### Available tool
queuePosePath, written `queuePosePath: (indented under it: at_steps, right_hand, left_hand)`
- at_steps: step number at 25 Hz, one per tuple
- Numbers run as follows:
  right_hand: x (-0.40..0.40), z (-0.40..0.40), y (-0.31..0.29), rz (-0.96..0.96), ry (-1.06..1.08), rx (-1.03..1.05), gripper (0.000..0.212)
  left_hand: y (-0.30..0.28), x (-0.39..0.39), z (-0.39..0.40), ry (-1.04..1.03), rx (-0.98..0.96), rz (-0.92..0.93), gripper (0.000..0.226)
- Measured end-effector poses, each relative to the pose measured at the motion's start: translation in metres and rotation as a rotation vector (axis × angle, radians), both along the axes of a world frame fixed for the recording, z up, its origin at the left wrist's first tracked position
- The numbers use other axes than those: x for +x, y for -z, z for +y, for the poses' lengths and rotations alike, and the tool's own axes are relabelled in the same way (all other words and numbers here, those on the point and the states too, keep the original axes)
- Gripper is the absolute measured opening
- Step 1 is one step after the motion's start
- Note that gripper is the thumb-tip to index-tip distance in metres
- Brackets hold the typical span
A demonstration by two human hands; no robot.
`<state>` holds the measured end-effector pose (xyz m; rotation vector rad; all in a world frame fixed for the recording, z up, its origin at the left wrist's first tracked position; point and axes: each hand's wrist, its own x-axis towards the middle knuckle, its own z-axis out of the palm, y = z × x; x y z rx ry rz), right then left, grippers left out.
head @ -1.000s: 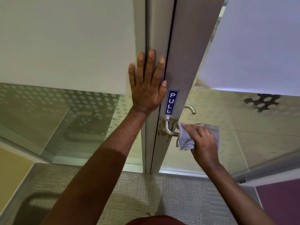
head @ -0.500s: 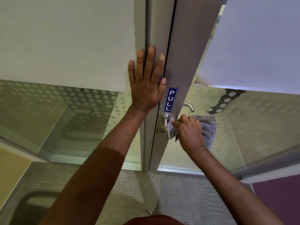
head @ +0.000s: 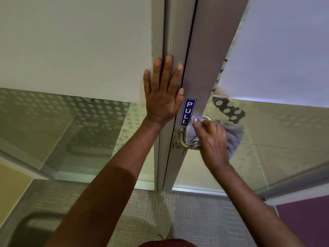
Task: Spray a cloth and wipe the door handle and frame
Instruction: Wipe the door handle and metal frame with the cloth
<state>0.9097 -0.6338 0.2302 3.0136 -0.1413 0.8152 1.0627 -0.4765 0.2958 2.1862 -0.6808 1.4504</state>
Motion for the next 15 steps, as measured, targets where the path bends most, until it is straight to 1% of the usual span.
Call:
queuePosePath:
  at_steps: [1,3,4,7,8,9,11,12,13,15]
  right_hand:
    - [0.000,0.003,0.011,0.070,-0.007,-0.038,0.080]
    - [0.001,0.006,0.023,0.206,-0.016,-0.054,0.080]
    - [0.004,0.004,0.023,0.245,-0.033,-0.040,0.075]
    - [0.011,-0.001,-0.002,0.347,-0.081,0.029,0.058]
    - [0.010,-0.004,-0.012,0.371,-0.104,0.052,0.056]
    - [0.007,-0.004,-0.022,0.351,-0.125,0.071,0.057]
    - [0.002,0.006,-0.040,0.167,-0.142,0.095,0.062]
    - [0.003,0.017,-0.043,0.065,-0.121,0.091,0.065]
    - [0.008,0.027,-0.044,0.014,-0.085,0.052,0.070]
    - [0.014,0.048,-0.032,0.051,-0.018,-0.086,0.081]
  left_hand:
    - [0.000,0.000,0.000,-0.001,0.006,-0.004,0.054]
    - [-0.001,0.000,0.001,0.008,0.025,-0.005,0.054]
    - [-0.002,0.000,0.001,0.007,0.034,-0.005,0.054]
    - [-0.003,-0.001,-0.001,0.000,0.030,-0.010,0.054]
    - [-0.002,-0.001,-0.001,-0.003,0.023,-0.007,0.054]
    - [-0.001,0.001,0.000,-0.006,0.021,-0.003,0.054]
    - [-0.001,0.003,0.001,-0.014,0.019,0.003,0.054]
    - [-0.002,0.002,0.001,-0.011,0.015,0.005,0.054]
    - [-0.002,0.002,0.000,-0.006,0.008,0.006,0.054]
    - [-0.001,0.001,-0.002,-0.003,0.002,0.009,0.054]
